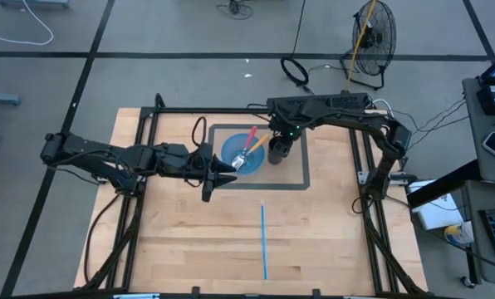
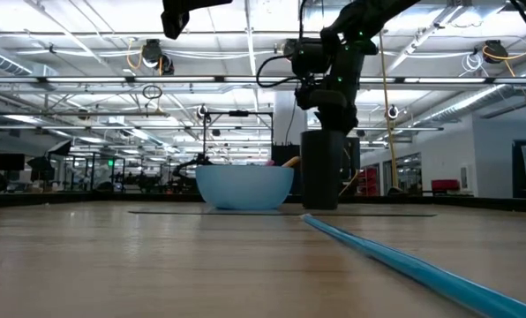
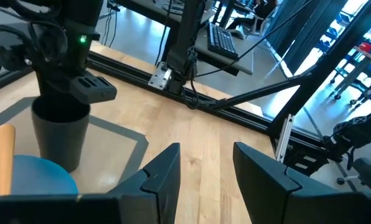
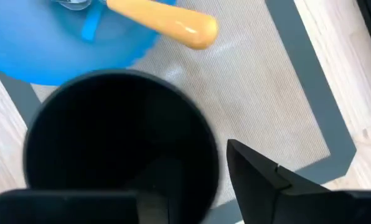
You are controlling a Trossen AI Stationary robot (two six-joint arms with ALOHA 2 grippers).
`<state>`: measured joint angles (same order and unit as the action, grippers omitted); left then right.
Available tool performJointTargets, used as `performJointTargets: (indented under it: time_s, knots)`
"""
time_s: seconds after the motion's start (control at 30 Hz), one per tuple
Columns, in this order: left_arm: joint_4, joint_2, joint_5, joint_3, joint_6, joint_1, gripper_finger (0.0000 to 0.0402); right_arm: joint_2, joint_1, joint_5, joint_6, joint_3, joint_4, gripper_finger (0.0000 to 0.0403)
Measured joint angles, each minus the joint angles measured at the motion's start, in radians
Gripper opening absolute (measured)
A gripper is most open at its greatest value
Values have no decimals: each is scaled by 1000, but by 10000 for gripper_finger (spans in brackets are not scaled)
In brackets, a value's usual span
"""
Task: Pick & Place Utensil
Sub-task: Put the black cup on the right side of the blue bowl, then put the blue straw into the black cup
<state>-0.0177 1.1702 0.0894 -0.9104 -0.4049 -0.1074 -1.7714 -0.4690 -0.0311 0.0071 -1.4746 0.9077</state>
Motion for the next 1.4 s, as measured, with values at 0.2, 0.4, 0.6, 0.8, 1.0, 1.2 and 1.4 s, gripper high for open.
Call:
performJointTargets:
  time_s: [0.2,0.4,0.6,0.8,1.0,1.2,1.4]
  knots:
    - [0,0,0,0,-1,0,152,0,0,0,3,0,7,123]
    - [0,0,0,0,-2,0,152,0,0,0,3,0,21,130]
    - [0,0,0,0,-3,0,152,44,0,-1,-18,0,20,142]
    - [-1,0,16,0,3,0,152,91,0,-10,-24,0,29,160]
    - [-1,0,17,0,3,0,152,122,0,-52,-21,0,29,195]
    - [-1,0,17,0,2,0,152,156,-1,-49,5,0,41,242]
    - [-1,0,17,0,1,0,152,217,0,-17,32,0,74,267]
